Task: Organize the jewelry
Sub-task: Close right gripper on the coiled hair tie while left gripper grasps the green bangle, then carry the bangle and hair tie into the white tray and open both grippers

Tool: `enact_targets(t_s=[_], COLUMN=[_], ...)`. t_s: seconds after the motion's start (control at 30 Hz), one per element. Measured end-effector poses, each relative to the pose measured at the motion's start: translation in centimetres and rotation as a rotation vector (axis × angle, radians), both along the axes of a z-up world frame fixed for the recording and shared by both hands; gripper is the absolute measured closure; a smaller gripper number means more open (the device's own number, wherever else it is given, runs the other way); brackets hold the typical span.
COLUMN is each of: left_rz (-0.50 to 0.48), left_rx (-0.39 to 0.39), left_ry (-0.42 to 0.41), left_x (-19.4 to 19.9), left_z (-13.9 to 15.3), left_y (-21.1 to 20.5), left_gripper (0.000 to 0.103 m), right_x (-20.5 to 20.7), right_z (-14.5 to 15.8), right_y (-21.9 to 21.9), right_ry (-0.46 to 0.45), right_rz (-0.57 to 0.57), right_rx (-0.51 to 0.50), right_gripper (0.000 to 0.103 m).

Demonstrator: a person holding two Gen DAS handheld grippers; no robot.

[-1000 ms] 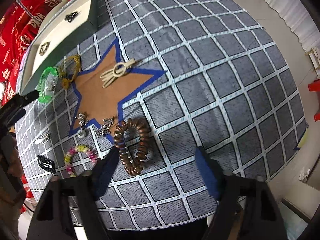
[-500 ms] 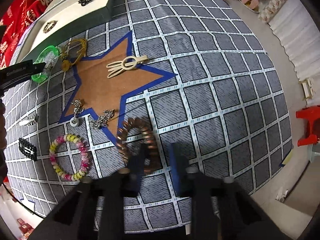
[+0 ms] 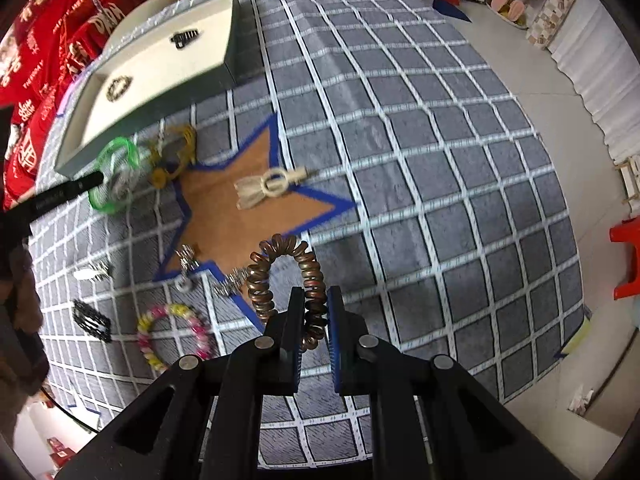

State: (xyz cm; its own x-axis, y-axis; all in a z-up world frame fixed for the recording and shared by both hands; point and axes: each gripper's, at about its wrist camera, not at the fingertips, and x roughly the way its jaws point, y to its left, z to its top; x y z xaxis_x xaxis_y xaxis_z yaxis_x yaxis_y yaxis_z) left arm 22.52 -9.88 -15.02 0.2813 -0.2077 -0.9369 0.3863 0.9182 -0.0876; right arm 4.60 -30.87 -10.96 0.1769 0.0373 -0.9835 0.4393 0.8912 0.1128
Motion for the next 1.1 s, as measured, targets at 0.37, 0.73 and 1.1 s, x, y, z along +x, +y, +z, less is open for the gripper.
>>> enact_targets(t_s=[0.37,0.73,1.1], left_rz=[0.055,0.122,0.221], left_rx=[-0.061,-0.085,-0.075], left_ry=[-0.054,-0.115,-0.102], left_x=[0.6,4.2,8.7], left_z=[4.3,7.1,6.4], left_y=[1.9,3.4,4.0], left_gripper=[0.088,0.088,0.088], right_x=[4.6,11.8,20.4], right_z=[2.5,3.9,3.8], right_y=[-0.1,0.7,1.7], right_ry=[-0.108,-0.204,-0.224], right_rz=[0.053,0.153,0.263], right_rx=[0.028,0.051,0.073], right_gripper=[0.091,0.091,0.091])
